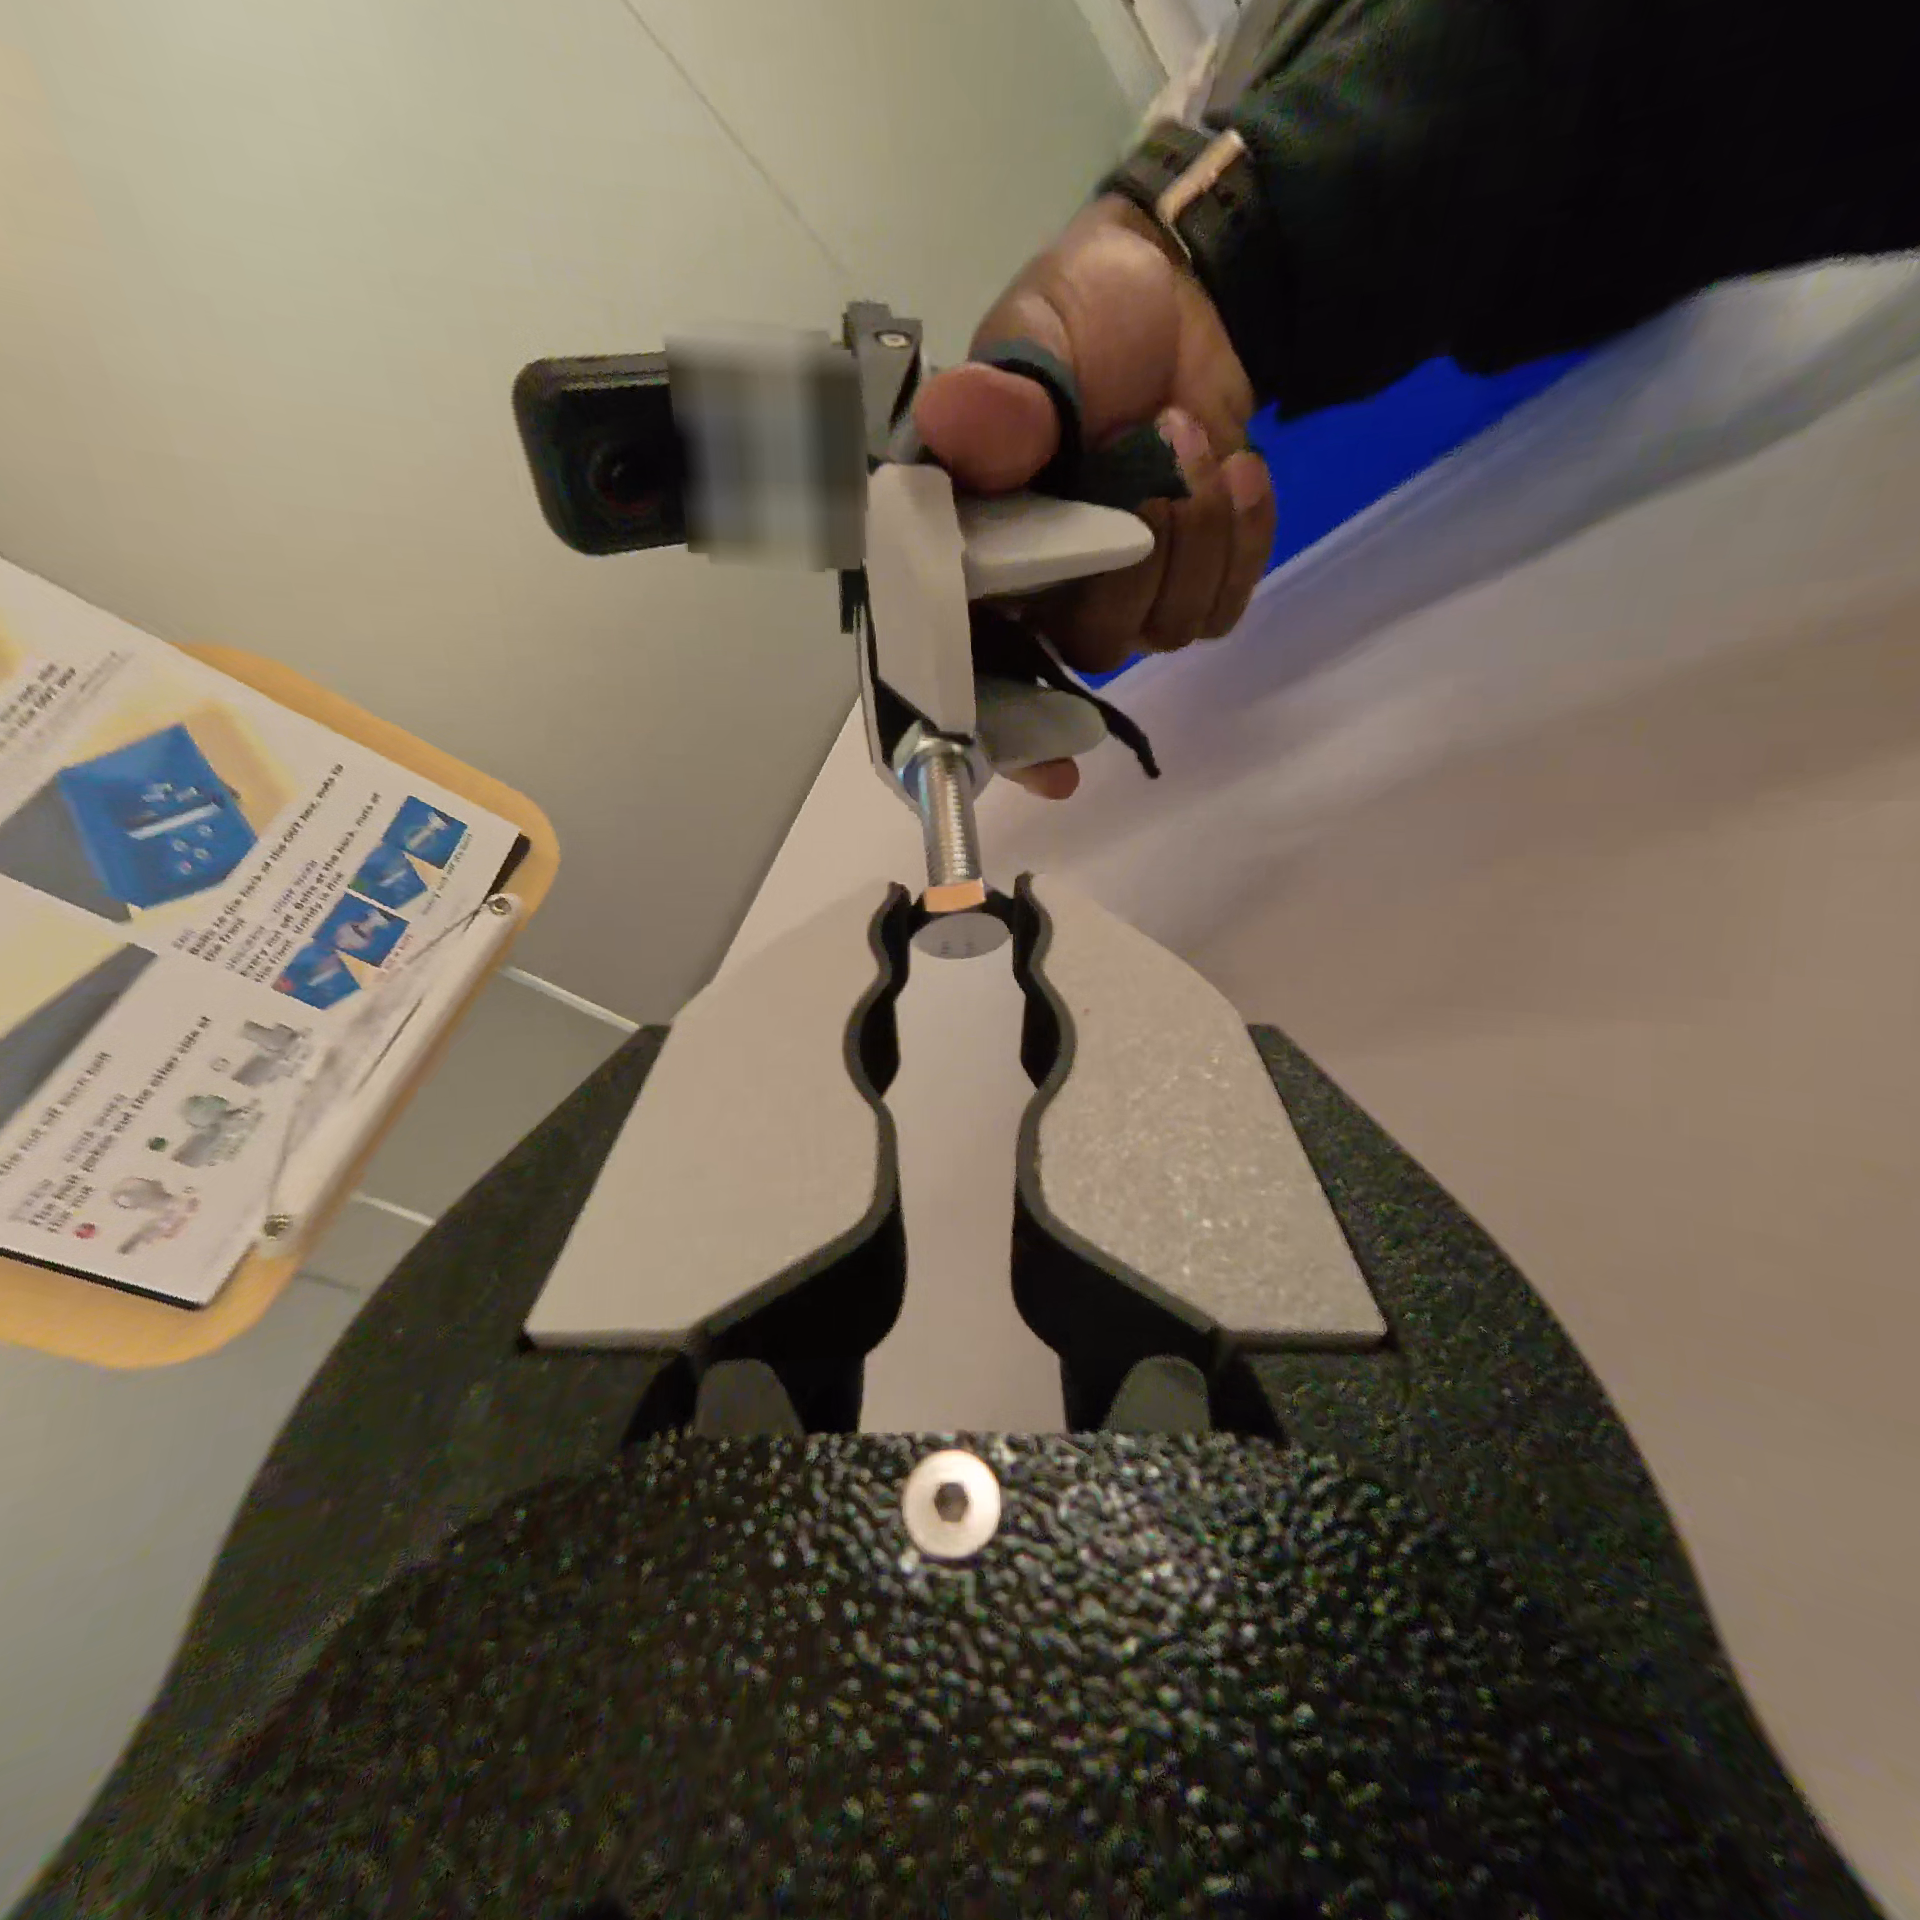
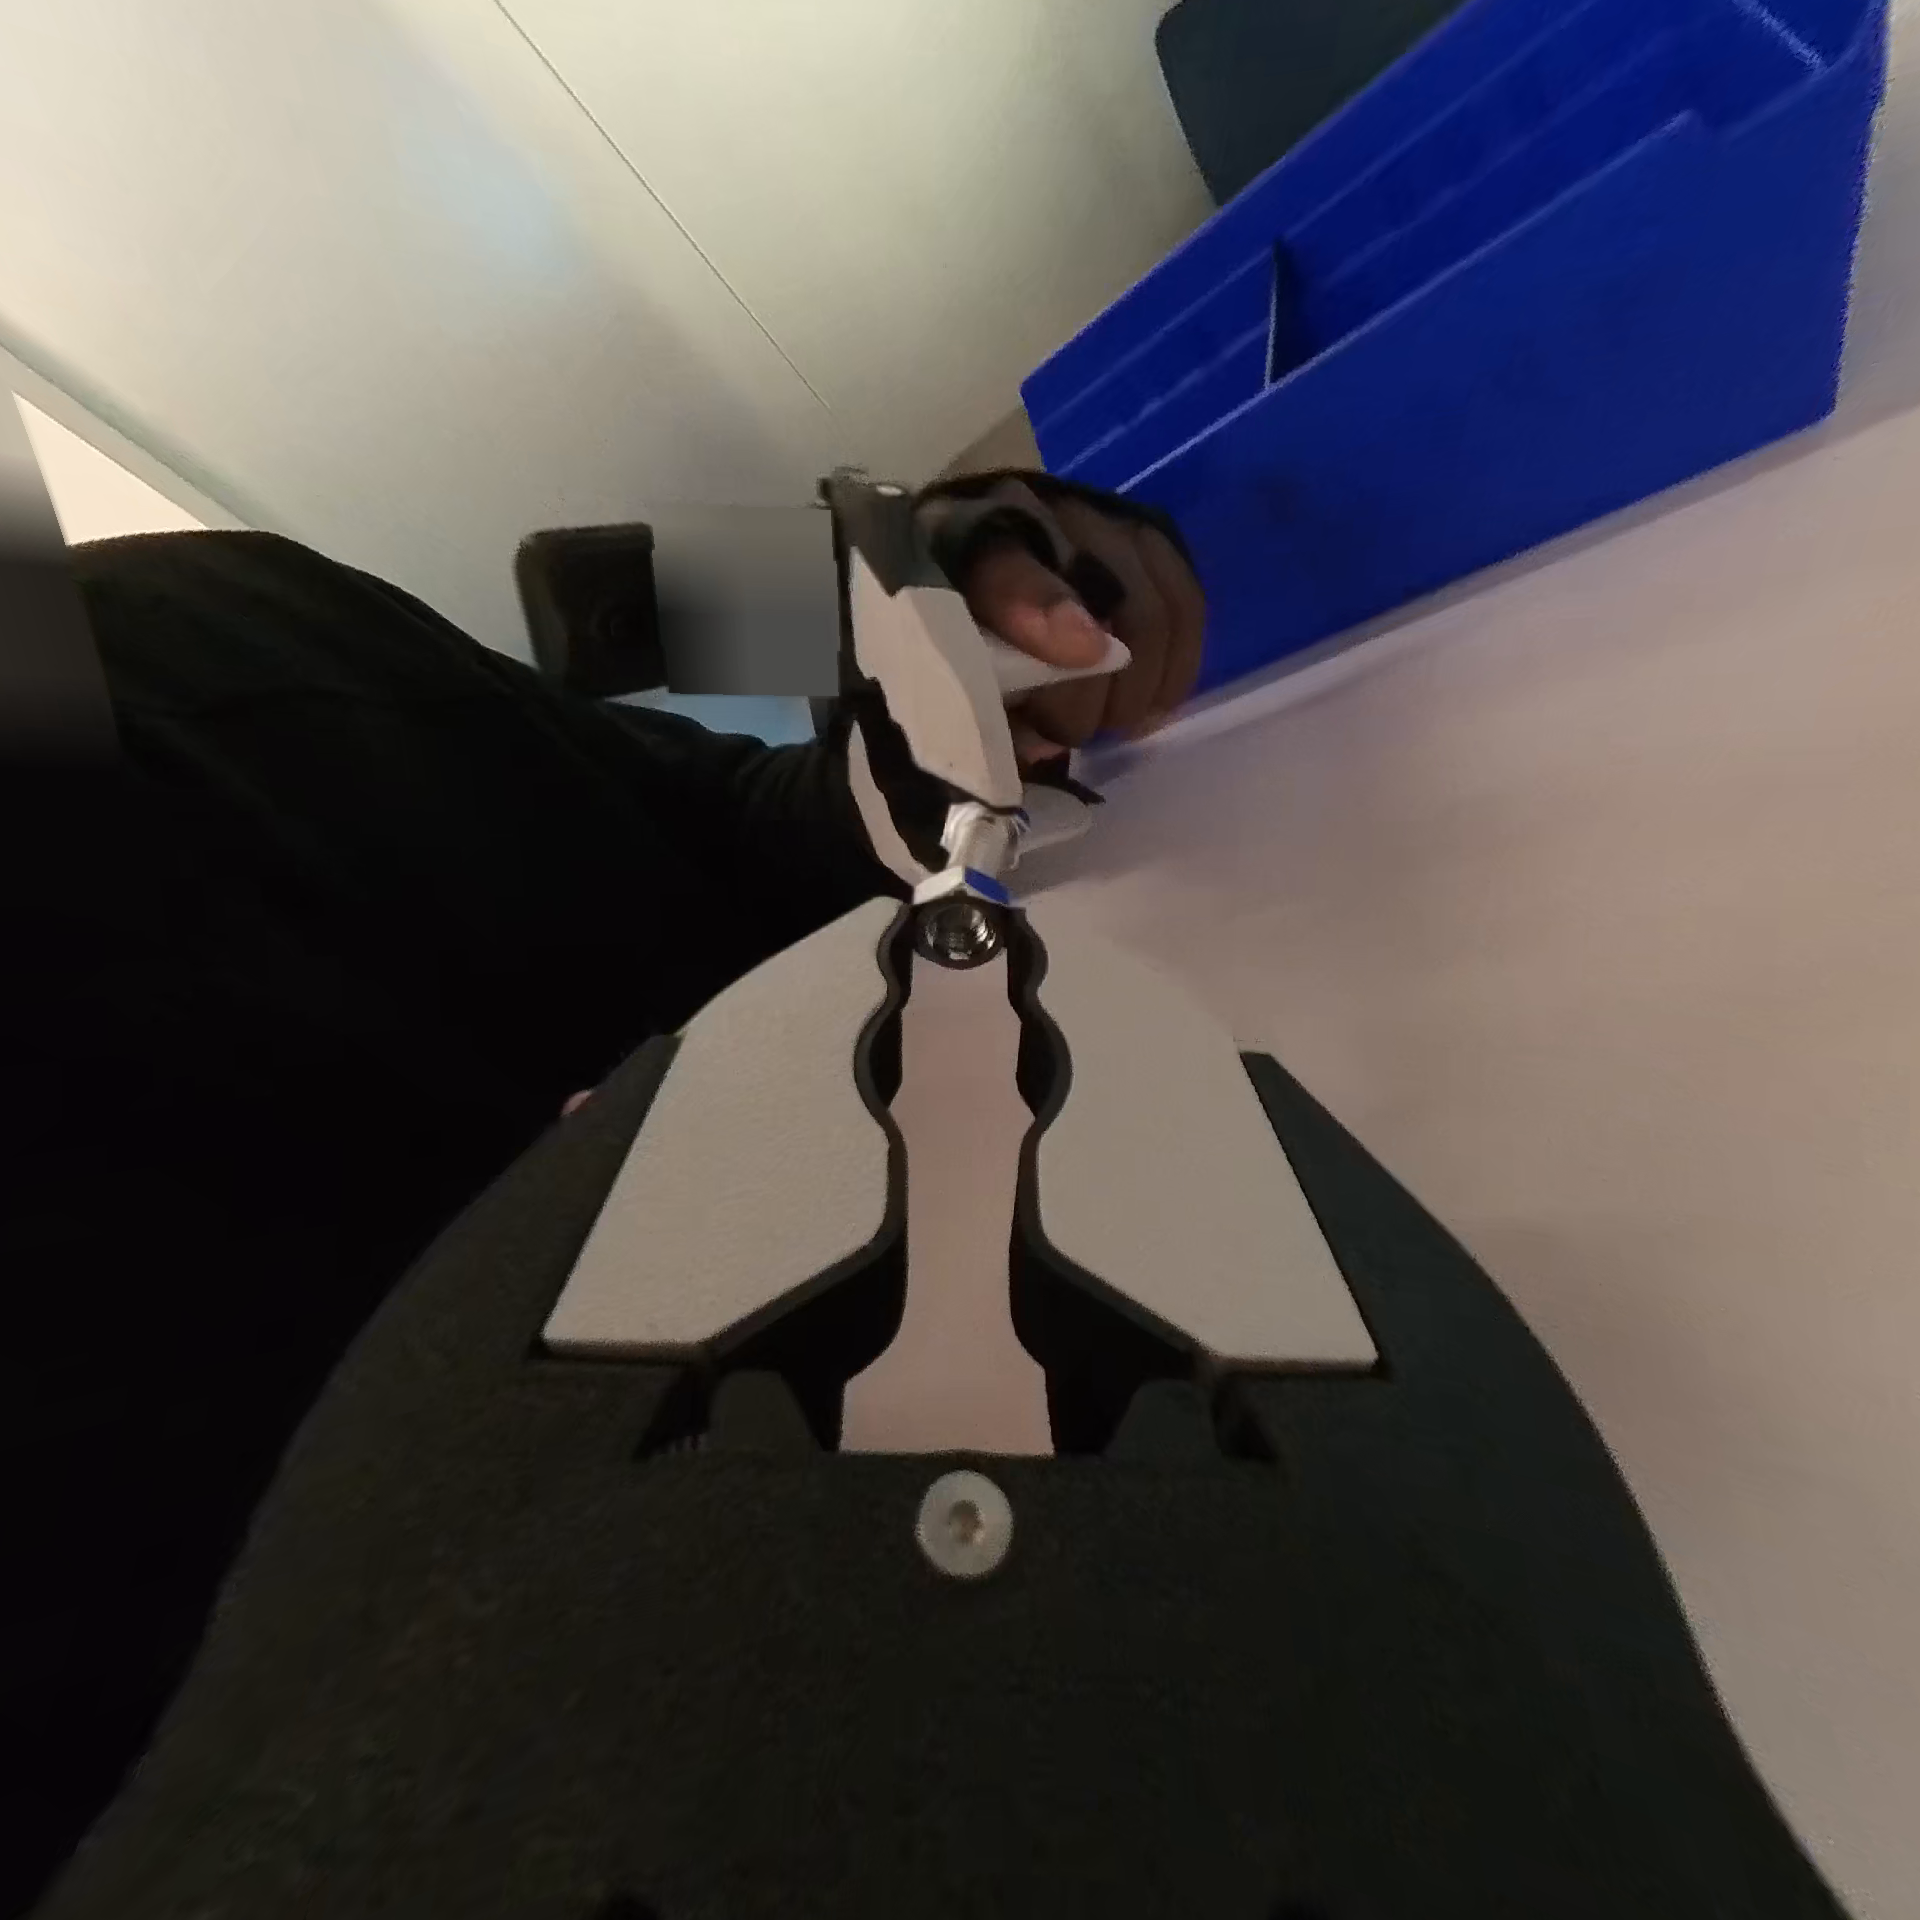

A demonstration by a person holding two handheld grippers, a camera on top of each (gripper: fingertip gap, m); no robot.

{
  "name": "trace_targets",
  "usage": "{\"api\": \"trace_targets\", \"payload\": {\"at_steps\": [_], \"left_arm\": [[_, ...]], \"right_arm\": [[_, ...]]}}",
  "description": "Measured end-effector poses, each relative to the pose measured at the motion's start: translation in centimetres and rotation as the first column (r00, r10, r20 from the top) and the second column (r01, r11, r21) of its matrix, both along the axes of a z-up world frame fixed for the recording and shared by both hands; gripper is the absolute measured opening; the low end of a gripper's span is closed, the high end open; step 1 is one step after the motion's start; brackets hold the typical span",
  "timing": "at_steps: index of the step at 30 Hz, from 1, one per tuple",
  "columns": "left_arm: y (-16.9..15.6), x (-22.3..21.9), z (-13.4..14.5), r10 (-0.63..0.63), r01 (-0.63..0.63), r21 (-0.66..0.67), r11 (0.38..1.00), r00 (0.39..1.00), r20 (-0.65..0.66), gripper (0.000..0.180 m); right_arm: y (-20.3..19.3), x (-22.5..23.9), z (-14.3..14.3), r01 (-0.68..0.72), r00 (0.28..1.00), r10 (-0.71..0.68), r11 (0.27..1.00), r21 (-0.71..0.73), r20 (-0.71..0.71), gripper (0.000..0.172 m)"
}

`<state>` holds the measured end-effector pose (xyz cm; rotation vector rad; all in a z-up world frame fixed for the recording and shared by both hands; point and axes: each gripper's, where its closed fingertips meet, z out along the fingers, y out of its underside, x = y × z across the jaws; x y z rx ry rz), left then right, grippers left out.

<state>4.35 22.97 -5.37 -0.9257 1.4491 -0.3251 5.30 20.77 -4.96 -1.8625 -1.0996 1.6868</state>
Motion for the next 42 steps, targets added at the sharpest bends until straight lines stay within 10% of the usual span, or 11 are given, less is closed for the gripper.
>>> {"api": "trace_targets", "payload": {"at_steps": [17, 28, 42], "left_arm": [[-3.7, 2.4, 0.4, -0.086, 0.089, 0.137, 0.987, 0.996, -0.024, 0.018], [-6.1, 1.9, 4.2, -0.187, 0.244, -0.149, 0.958, 0.93, 0.317, 0.018], [-5.6, 1.7, 0.6, -0.104, 0.143, -0.283, 0.948, 0.983, 0.148, 0.019]], "right_arm": [[-2.6, 2.0, -0.8, 0.128, 0.992, -0.126, 0.961, -0.245, 0.024, 0.017], [-5.2, 1.5, 3.8, 0.164, 0.985, -0.164, 0.986, 0.015, 0.061, 0.017], [-4.7, 1.2, 1.2, 0.21, 0.929, -0.27, 0.948, 0.24, 0.254, 0.017]]}}
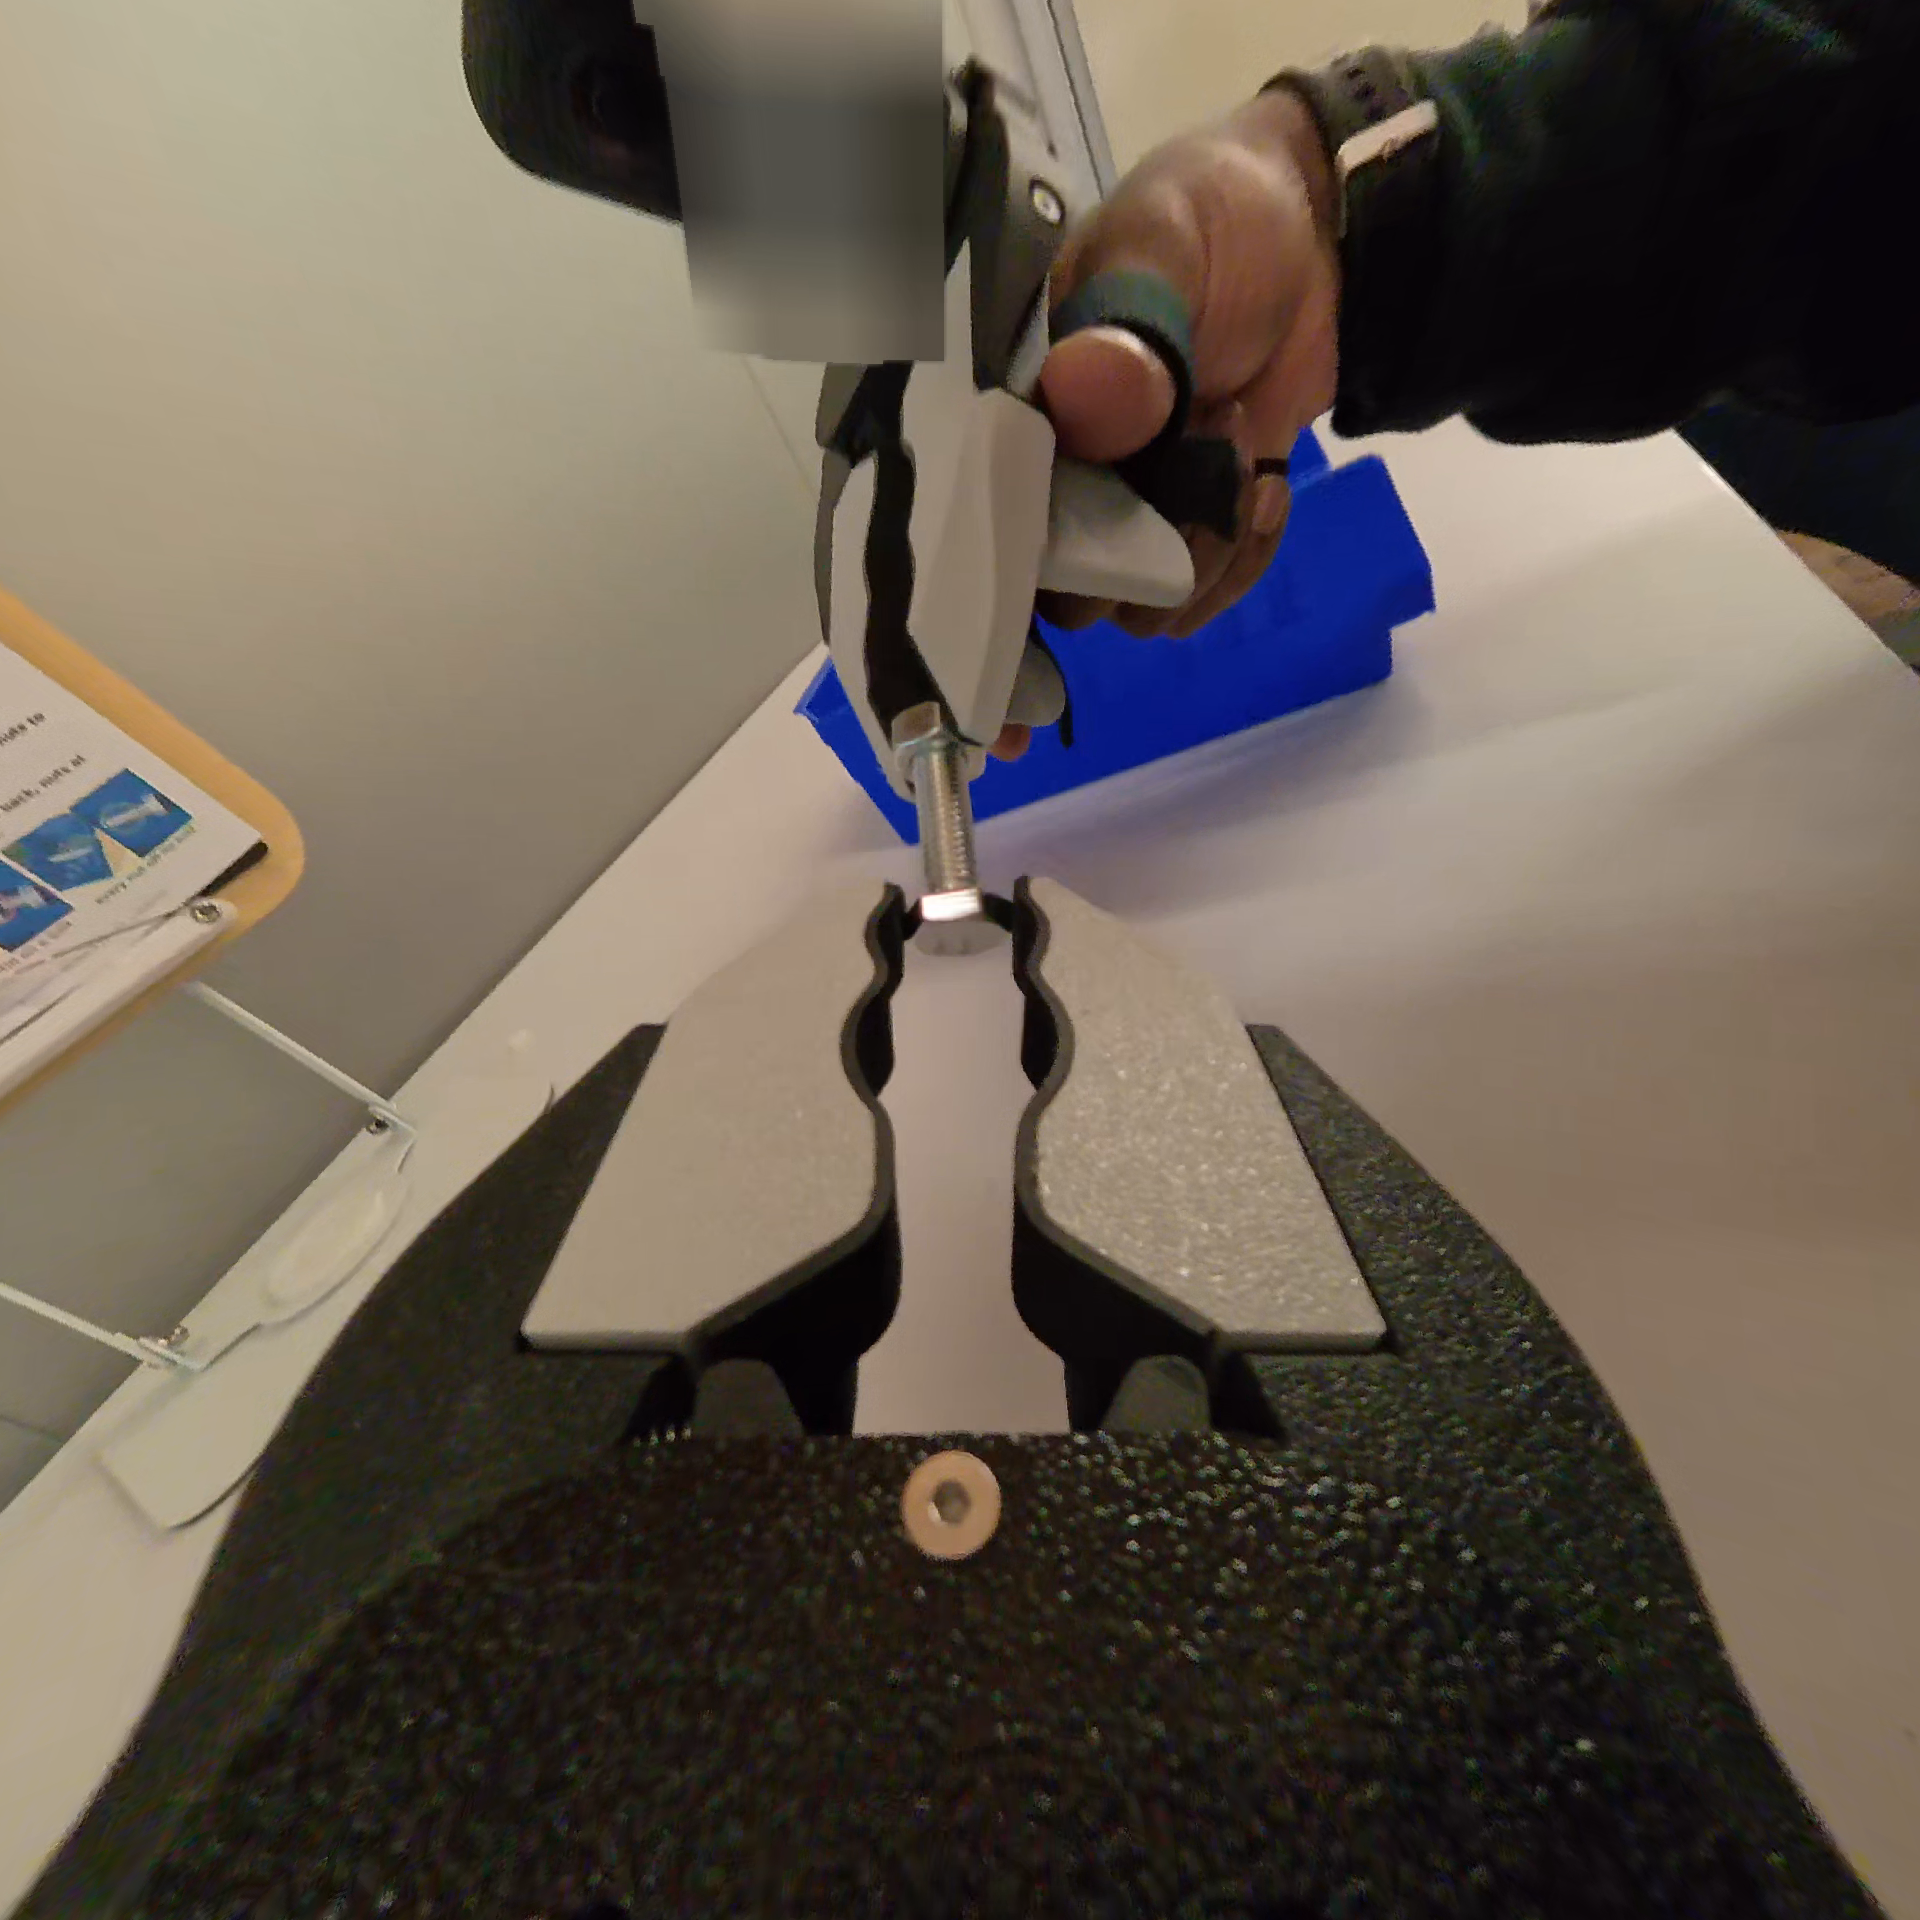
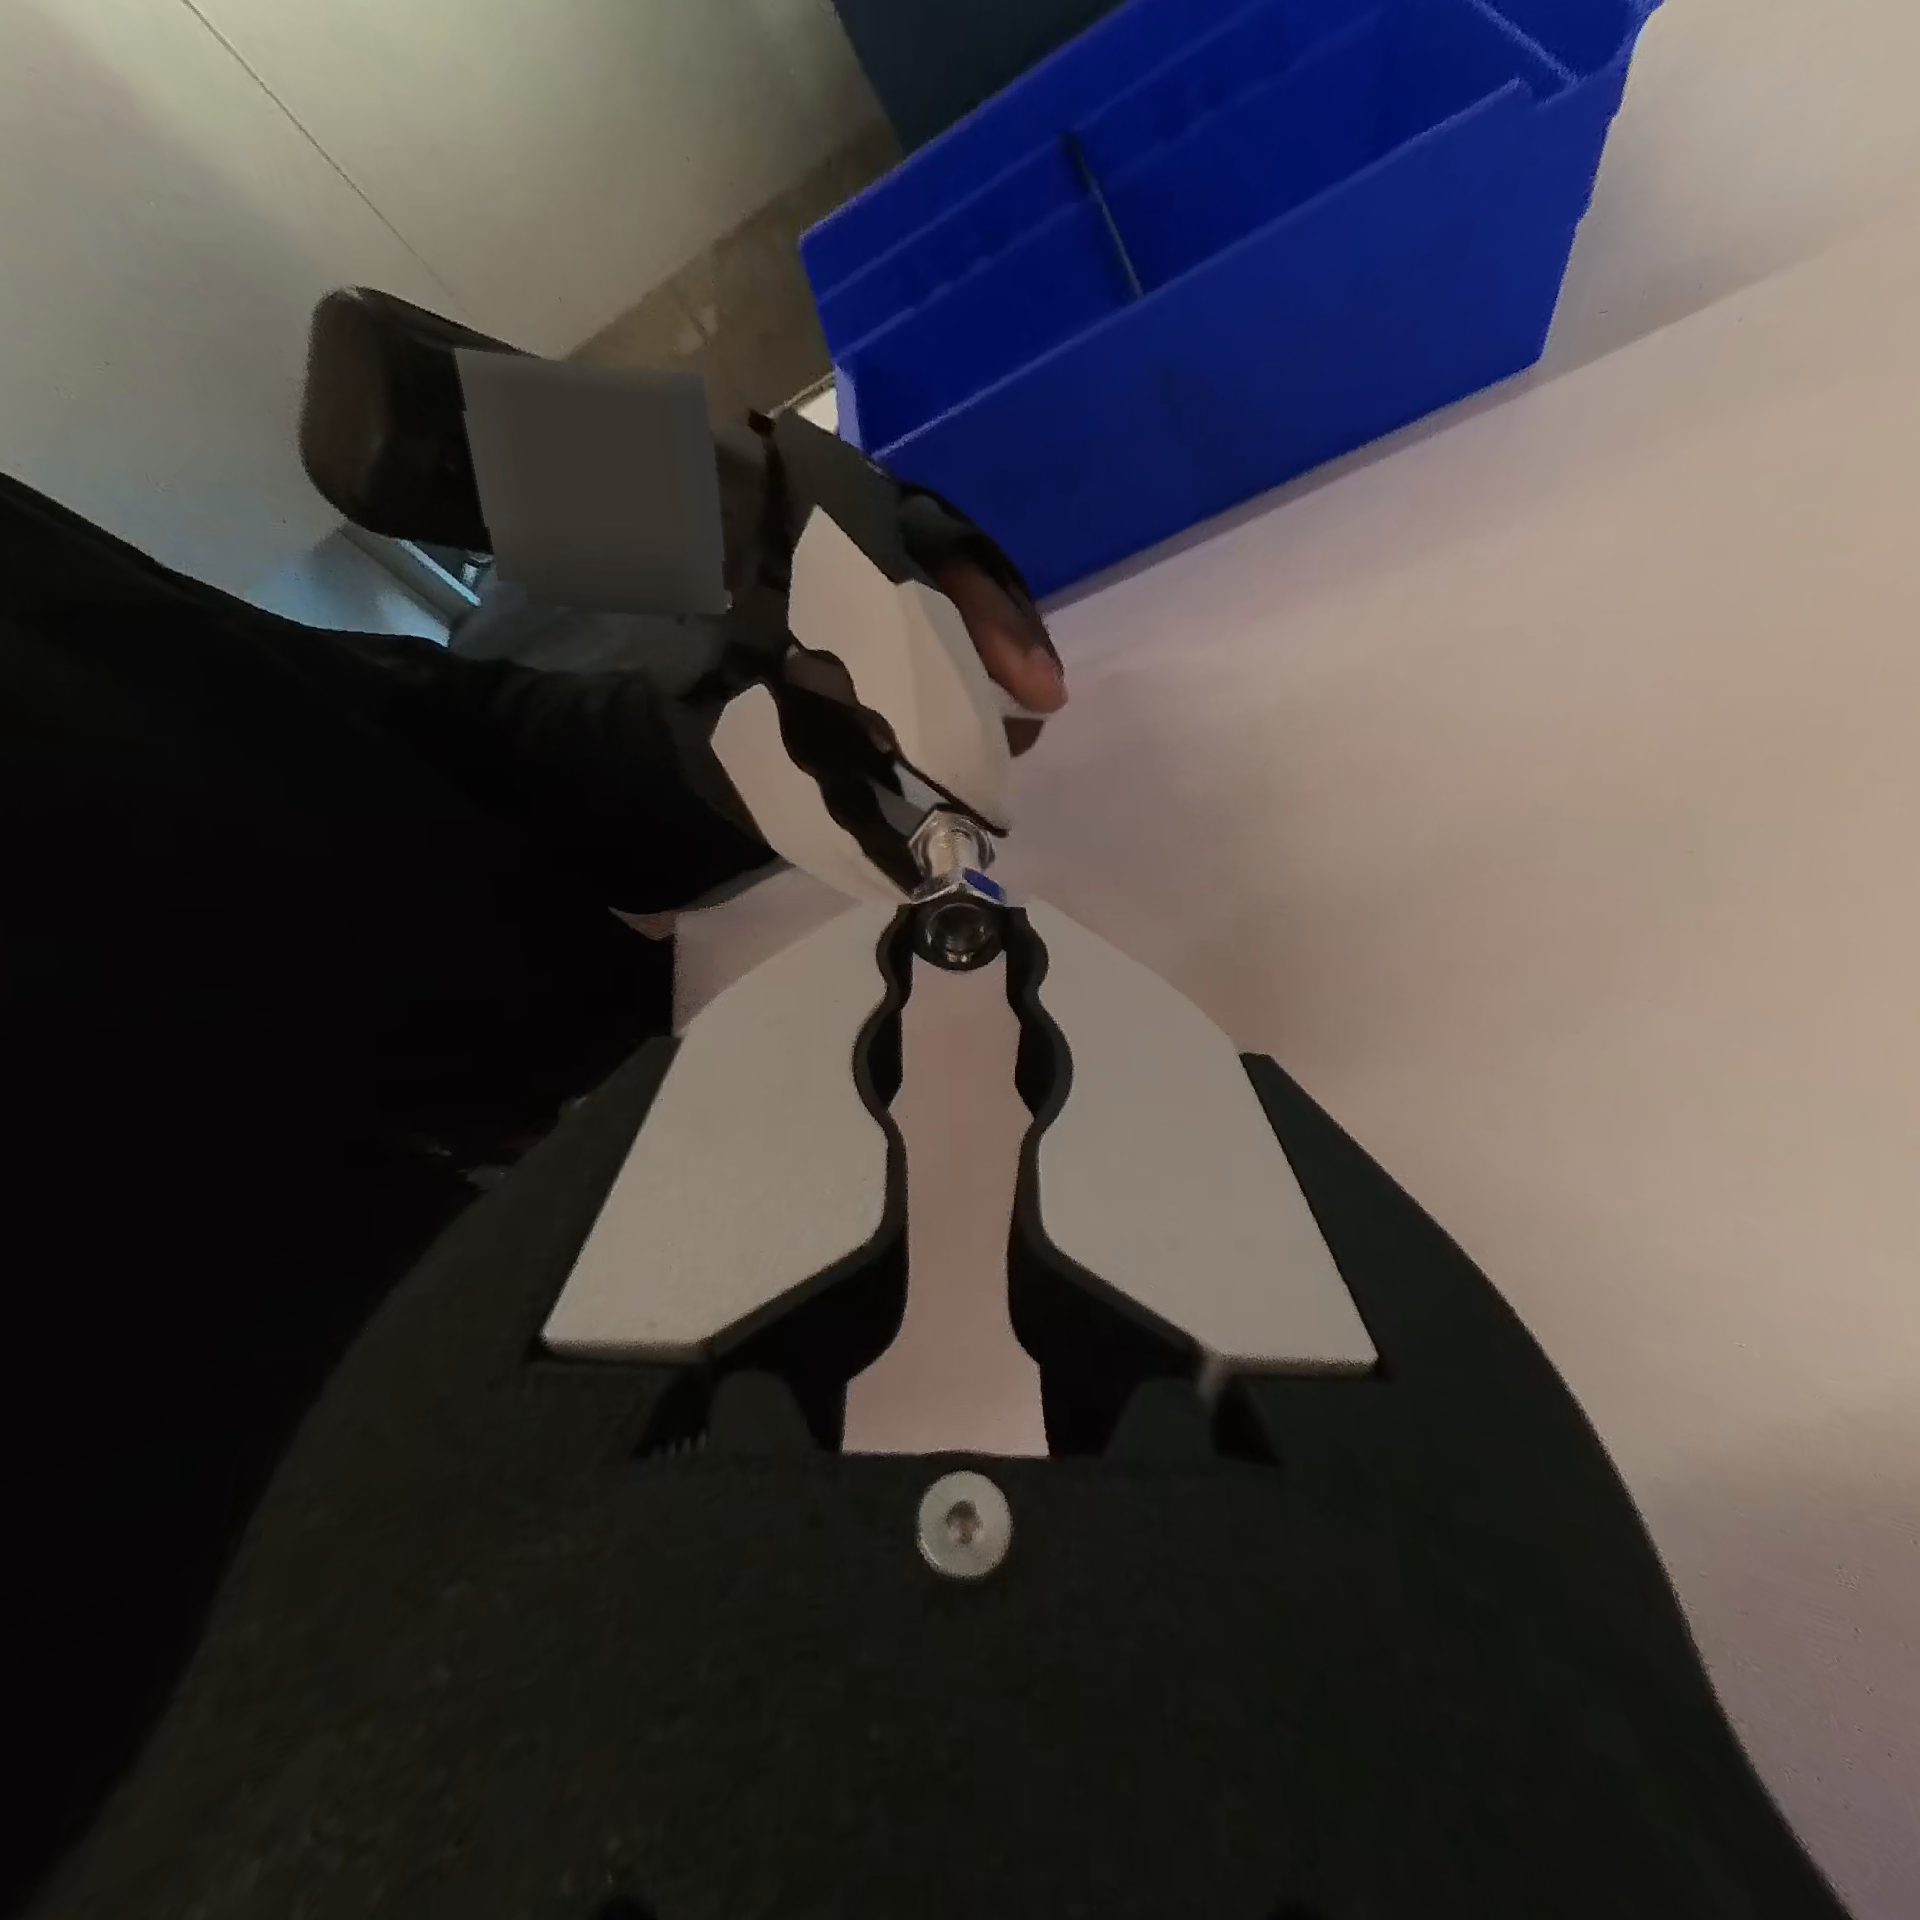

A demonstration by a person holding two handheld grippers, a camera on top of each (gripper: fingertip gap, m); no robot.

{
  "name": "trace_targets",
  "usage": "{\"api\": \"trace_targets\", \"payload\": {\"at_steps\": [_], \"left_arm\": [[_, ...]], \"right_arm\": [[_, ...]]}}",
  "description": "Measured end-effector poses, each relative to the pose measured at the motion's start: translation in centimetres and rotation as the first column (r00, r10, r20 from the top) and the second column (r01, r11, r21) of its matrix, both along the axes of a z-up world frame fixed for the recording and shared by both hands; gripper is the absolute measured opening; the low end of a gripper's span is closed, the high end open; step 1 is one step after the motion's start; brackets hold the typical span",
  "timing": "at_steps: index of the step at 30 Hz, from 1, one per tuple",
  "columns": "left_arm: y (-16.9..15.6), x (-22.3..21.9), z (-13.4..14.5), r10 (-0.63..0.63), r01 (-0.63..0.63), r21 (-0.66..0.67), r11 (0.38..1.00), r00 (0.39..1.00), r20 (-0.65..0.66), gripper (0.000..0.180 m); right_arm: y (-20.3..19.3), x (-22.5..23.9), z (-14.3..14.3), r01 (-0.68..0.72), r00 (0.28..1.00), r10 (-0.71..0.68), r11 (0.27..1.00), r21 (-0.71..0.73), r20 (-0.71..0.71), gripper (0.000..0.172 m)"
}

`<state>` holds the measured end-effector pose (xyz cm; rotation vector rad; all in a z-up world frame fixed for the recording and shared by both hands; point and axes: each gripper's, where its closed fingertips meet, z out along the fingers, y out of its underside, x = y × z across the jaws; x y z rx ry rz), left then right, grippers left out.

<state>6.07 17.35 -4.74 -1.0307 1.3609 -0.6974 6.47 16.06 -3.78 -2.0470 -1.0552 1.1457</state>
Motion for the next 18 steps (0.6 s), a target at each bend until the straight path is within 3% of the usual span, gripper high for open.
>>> {"api": "trace_targets", "payload": {"at_steps": [7, 18], "left_arm": [[-0.3, 0.3, -4.4, -0.03, 0.011, -0.092, 0.996, 0.979, -0.202, 0.019], [-2.0, 1.0, -10.5, -0.109, 0.051, -0.13, 0.99, 0.865, -0.49, 0.02]], "right_arm": [[-0.4, -0.2, -3.4, 0.009, 0.995, -0.012, 1.0, 0.02, 0.103, 0.017], [-1.7, 0.0, -8.9, 0.009, 0.981, 0.002, 0.998, -0.058, 0.194, 0.017]]}}
